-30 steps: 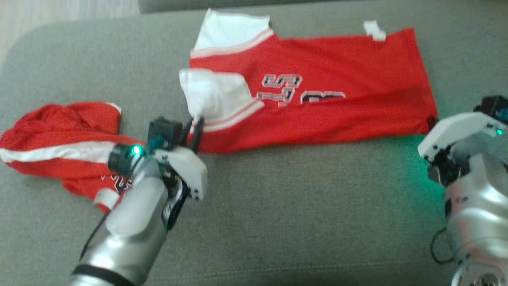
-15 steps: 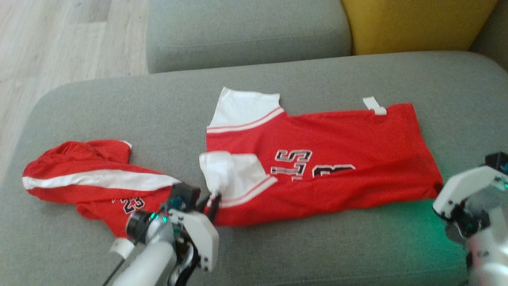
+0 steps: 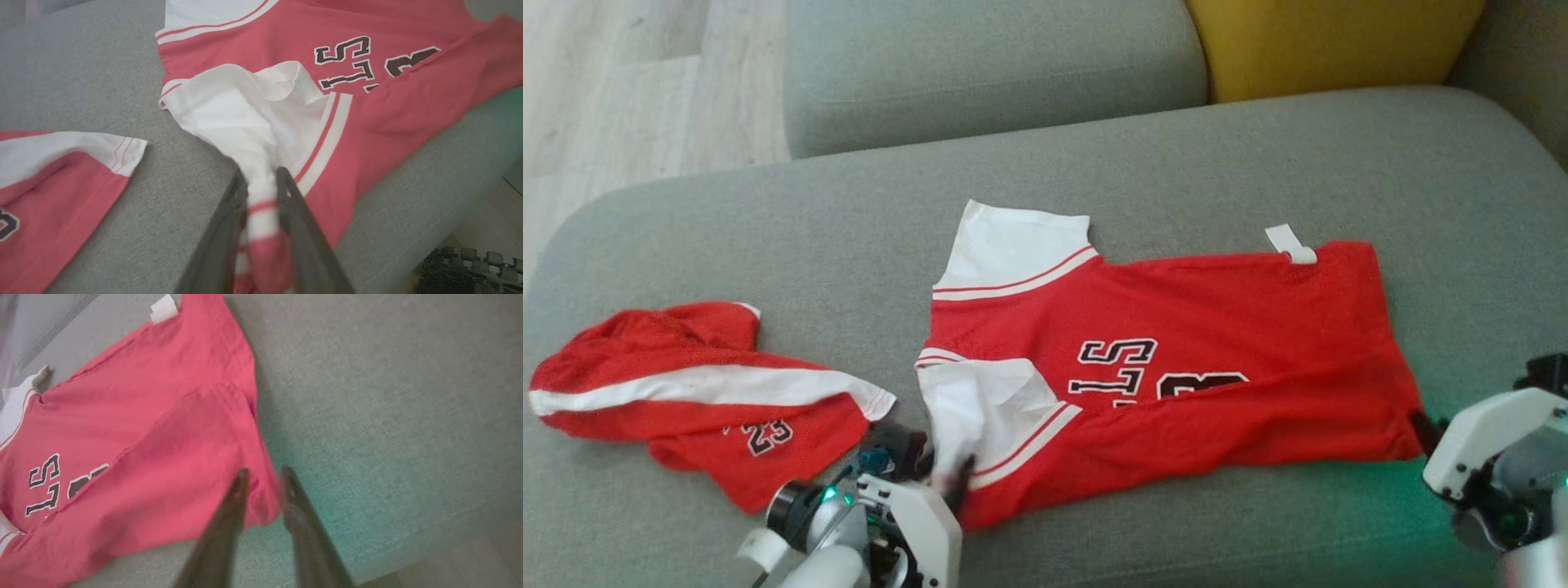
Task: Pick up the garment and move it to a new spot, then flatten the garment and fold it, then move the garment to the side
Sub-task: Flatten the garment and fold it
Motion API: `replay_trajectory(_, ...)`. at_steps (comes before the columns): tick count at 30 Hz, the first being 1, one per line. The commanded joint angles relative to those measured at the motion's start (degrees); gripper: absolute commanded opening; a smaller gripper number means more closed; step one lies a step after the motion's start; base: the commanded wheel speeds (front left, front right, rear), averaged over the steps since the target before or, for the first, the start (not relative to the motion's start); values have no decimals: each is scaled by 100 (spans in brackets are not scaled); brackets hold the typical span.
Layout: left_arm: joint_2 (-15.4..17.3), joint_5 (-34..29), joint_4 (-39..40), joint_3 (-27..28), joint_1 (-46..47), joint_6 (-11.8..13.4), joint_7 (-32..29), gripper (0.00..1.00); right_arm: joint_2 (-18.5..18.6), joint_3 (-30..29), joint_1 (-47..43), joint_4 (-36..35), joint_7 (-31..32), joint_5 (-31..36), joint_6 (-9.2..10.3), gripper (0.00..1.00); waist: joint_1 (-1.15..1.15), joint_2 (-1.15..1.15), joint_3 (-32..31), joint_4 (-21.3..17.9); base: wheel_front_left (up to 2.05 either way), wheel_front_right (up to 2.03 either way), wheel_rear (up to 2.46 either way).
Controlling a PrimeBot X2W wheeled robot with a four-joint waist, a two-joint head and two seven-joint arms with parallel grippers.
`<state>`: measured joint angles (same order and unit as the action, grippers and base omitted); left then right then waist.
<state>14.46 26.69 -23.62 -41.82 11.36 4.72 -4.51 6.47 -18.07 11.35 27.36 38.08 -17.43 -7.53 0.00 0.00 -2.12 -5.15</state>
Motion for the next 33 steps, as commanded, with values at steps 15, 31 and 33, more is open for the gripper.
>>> replay_trajectory(15, 375, -159, 547, 895, 1469, 174, 900, 100, -254, 348, 961, -1334, -1793, 673, 4, 100, 0, 0, 861, -376, 0, 0, 0)
replay_trajectory(31, 1100, 181, -1396, 457, 4731, -1208, -936, 100, -356, 1570, 2725, -1169, -2650, 398, 4, 100, 0, 0, 2525, -1323, 0, 0, 0)
replay_trajectory(33, 1184, 335, -1549, 209, 4971, -1215, -1119, 100, -357, 1660, 2846, -1130, -2720, 331, 4, 100, 0, 0, 2642, -1406, 0, 0, 0)
